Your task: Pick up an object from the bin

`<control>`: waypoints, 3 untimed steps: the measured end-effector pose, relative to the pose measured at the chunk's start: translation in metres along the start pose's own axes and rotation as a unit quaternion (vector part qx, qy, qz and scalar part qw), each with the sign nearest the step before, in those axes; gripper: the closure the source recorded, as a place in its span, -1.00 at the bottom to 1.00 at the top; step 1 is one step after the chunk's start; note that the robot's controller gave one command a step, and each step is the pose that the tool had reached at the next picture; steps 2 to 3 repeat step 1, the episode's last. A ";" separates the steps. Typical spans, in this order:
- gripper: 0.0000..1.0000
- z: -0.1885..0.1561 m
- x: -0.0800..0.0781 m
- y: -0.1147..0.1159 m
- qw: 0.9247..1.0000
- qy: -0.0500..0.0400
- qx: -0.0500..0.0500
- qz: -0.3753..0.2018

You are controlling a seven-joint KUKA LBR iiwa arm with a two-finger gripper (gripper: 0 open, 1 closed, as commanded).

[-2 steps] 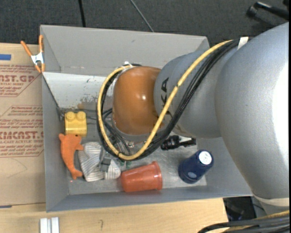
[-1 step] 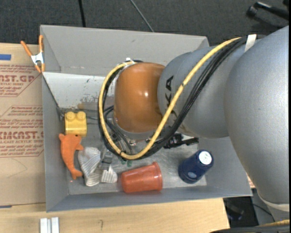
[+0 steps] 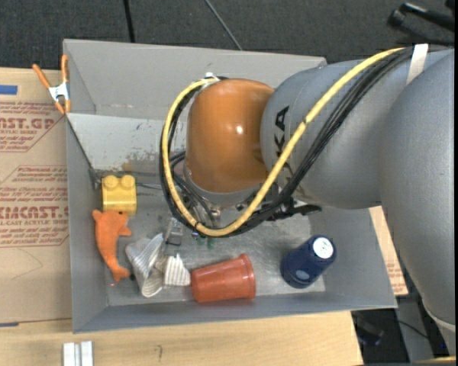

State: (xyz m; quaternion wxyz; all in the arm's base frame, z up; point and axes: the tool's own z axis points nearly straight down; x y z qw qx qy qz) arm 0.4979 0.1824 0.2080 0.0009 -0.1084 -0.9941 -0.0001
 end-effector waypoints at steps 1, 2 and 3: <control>1.00 -0.005 -0.001 0.001 1.000 -0.002 -0.001 0.002; 1.00 -0.005 -0.001 0.001 1.000 -0.002 -0.001 0.002; 1.00 -0.005 -0.001 0.001 1.000 -0.002 -0.001 0.002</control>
Offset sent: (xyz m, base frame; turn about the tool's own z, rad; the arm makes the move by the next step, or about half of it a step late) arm -0.0080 0.0014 -0.0299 -0.0086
